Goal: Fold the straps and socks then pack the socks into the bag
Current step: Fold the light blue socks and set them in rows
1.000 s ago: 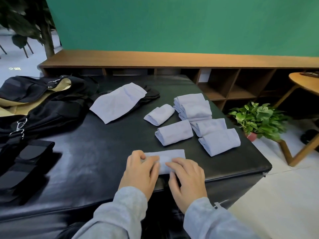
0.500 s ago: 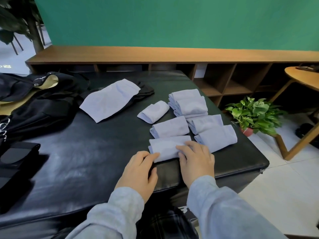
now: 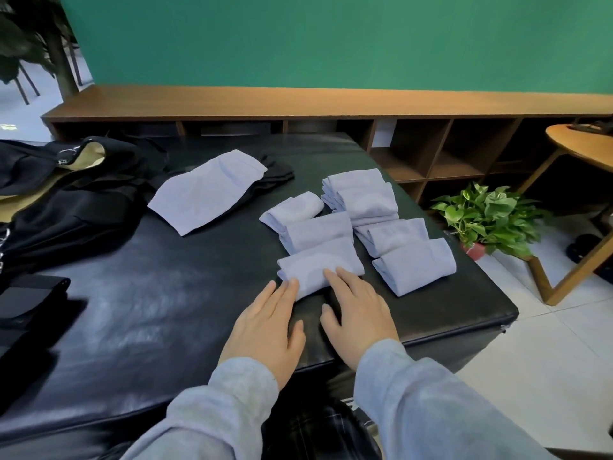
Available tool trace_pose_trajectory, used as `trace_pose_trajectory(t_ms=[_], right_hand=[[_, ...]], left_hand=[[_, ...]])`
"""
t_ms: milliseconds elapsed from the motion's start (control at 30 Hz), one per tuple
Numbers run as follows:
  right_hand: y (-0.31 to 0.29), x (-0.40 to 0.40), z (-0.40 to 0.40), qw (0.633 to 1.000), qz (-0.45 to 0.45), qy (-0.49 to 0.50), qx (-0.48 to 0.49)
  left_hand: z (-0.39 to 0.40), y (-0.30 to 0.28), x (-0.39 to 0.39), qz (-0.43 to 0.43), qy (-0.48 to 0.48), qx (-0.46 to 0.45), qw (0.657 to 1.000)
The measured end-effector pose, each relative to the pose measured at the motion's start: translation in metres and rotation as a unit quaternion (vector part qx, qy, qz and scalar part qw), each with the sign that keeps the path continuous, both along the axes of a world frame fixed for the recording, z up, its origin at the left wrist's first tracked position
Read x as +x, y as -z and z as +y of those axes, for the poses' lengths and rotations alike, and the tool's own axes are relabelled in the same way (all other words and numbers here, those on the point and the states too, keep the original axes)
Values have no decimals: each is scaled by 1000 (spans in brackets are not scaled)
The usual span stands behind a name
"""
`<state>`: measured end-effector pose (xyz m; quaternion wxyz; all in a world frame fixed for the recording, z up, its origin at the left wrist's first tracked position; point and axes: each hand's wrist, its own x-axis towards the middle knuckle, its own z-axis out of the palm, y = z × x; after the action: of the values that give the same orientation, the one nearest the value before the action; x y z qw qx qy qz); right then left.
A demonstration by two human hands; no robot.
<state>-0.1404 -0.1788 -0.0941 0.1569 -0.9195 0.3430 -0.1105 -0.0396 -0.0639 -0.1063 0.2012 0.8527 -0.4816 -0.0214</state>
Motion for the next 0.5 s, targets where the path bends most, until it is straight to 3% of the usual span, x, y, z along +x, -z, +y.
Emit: trace_pose_trajectory(t_ms=[133, 267, 500], right_hand=[[-4, 18, 4, 998, 55, 21, 4], [-3, 38, 10, 997, 51, 52, -23], [-2, 54, 5, 995, 35, 70, -67]], left_hand=[[-9, 4, 4, -38, -7, 68, 997], [-19, 0, 15, -27, -20, 102, 994], [-16, -3, 37, 56, -51, 54, 996]])
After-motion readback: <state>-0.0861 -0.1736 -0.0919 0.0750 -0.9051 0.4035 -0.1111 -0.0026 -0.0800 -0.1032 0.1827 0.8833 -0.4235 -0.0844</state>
